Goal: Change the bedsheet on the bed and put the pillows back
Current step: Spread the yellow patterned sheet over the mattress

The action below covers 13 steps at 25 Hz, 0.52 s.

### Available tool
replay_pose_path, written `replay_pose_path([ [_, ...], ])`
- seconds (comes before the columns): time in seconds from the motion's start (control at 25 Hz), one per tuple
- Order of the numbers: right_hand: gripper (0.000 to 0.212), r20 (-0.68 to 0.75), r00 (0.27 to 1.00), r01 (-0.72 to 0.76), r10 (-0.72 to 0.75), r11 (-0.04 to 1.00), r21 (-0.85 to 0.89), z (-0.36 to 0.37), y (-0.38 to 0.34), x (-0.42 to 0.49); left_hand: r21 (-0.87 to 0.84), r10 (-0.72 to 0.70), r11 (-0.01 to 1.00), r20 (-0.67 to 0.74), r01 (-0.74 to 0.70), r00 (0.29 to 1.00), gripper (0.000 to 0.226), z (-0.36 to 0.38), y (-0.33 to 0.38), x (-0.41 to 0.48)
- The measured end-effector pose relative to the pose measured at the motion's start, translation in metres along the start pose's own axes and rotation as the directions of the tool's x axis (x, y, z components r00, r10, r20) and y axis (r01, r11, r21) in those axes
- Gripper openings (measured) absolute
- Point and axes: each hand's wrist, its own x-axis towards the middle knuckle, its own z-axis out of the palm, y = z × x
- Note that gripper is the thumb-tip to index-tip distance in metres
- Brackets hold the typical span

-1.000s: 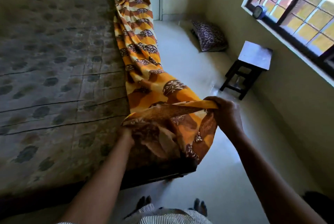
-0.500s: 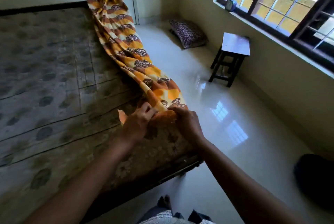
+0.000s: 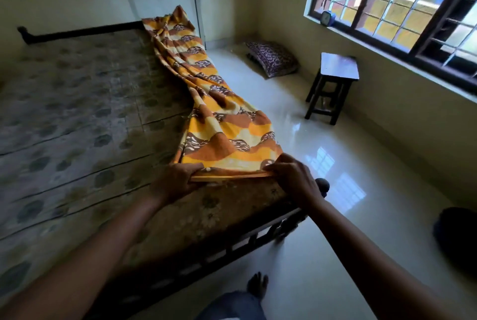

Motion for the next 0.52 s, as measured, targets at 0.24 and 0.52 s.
replay_pose_path([
  [0.24, 0.024, 0.104, 0.987, 0.127, -0.124, 0.992, -0.024, 0.061, -0.098, -0.027, 0.145, 0.056, 0.987, 0.054, -0.063, 0.997, 0.067, -0.053, -0.046, -0.119],
  [0.52, 0.021, 0.185, 0.962, 0.213, -0.199, 0.975, -0.062, 0.147, -0.235, -0.045, 0.124, 0.015, 0.992, 0.098, -0.027, 0.995, 0.029, -0.115, -0.118, -0.267],
])
